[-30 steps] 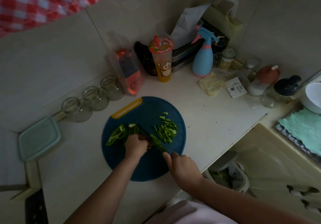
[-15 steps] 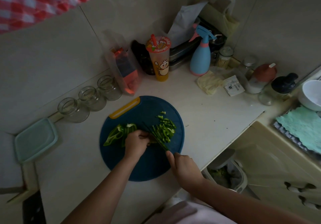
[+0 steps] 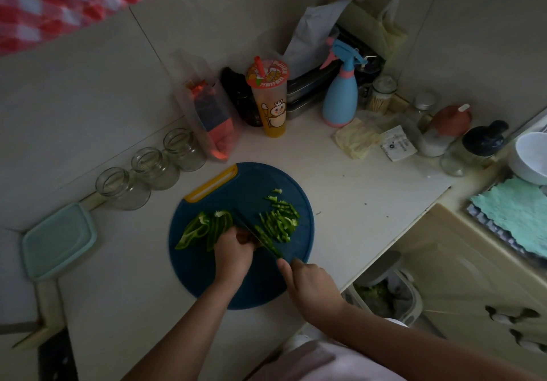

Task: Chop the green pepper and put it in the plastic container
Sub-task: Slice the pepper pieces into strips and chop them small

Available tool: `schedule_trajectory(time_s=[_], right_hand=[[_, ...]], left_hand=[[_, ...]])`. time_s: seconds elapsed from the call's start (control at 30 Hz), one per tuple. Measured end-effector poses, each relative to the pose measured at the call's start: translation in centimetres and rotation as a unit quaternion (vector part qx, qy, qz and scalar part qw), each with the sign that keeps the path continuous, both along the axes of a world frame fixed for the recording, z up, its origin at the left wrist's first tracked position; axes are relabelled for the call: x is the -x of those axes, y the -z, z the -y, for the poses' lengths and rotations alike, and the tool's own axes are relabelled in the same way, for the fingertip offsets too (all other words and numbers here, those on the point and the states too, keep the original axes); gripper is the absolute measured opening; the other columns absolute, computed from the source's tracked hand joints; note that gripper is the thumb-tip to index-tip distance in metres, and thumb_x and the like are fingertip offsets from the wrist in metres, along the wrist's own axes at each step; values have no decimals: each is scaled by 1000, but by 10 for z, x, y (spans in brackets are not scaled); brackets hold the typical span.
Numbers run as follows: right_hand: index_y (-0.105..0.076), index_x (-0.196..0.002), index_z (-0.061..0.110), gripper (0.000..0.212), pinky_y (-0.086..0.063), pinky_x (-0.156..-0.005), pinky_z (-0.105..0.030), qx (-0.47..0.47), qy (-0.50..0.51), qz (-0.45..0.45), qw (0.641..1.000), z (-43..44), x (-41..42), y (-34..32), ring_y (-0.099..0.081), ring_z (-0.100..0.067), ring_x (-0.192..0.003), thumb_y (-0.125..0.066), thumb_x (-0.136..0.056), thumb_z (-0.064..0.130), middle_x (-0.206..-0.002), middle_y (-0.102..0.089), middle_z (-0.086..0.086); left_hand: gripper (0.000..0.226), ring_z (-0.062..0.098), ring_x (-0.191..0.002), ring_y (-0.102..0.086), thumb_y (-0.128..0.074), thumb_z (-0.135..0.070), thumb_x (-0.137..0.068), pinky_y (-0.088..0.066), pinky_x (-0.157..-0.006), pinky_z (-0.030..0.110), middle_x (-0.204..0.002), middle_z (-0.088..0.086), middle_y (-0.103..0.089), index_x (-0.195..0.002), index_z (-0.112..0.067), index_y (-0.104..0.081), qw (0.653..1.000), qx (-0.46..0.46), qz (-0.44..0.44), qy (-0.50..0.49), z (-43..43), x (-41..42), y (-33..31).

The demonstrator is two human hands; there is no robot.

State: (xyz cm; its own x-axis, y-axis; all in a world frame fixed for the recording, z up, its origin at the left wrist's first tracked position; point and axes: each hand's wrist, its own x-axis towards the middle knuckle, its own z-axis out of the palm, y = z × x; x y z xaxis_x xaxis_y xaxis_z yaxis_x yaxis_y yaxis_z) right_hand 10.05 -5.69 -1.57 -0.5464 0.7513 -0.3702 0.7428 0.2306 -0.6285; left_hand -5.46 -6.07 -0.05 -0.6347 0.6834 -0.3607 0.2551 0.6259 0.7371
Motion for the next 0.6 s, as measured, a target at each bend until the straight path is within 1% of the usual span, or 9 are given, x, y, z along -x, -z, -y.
schedule_trajectory(time_s=[0.07,0.13,0.2,0.27,0.37,0.47,0.5,0.6], right_hand=[[-42,-83,18,43,-39,-69,-35,2,-3,-1,1000,1,0,1,-60,-32,-84,-21,-98,52,-83,-61,-12],[-41,-83,18,43,-38,-69,-35,4,-3,4,1000,1,-1,3,-60,-33,-85,-21,-98,52,-86,-63,-13],[-41,-82,18,43,-39,-69,-35,7,-1,8,1000,0,-1,3,-60,-33,-85,-21,-98,52,-89,-64,-13],[-41,-83,19,43,-40,-70,-36,6,-5,14,1000,-1,-1,3,-60,-33,-85,-20,-98,53,-89,-64,-13],[-44,-85,18,44,-40,-69,-36,-8,-16,25,1000,-3,-1,2,-61,-32,-86,-20,-98,53,-90,-65,-13],[-50,-91,15,50,-41,-70,-36,-17,-21,29,999,-3,-1,2,-61,-32,-86,-19,-98,54,-91,-65,-12],[-50,-91,16,50,-43,-71,-36,-14,-19,29,999,-3,0,2,-61,-31,-86,-18,-98,54,-90,-65,-12],[-47,-83,17,50,-46,-73,-38,13,-3,23,1000,-4,2,2,-61,-31,-84,-19,-98,55,-88,-64,-11]], left_hand=[[19,21,-75,-60,-60,6,-80,-51,-76,35,-72,-3,-60,-78,-13,-60,1000,0,4,-1,-1,2,1],[25,22,-76,-61,-62,5,-79,-53,-76,38,-71,-5,-60,-72,-18,-58,1000,0,6,0,-1,3,2],[32,22,-74,-61,-64,5,-79,-54,-74,39,-69,-5,-60,-68,-23,-55,1000,0,10,-1,-1,4,2],[32,21,-72,-61,-64,5,-78,-53,-72,37,-68,-5,-60,-67,-24,-55,1000,-2,14,0,-1,4,2],[27,20,-69,-61,-64,5,-79,-51,-69,34,-68,-5,-61,-68,-19,-57,1000,0,14,0,-2,5,2],[16,14,-68,-59,-62,5,-80,-46,-68,30,-69,-6,-60,-77,-11,-61,1000,6,16,2,-3,5,2],[15,12,-69,-58,-61,5,-80,-44,-68,28,-69,-6,-60,-79,-10,-61,1000,8,17,2,-3,5,2],[14,16,-73,-59,-60,6,-79,-42,-68,27,-72,-1,-62,-80,-8,-62,1000,17,26,1,-5,8,3]])
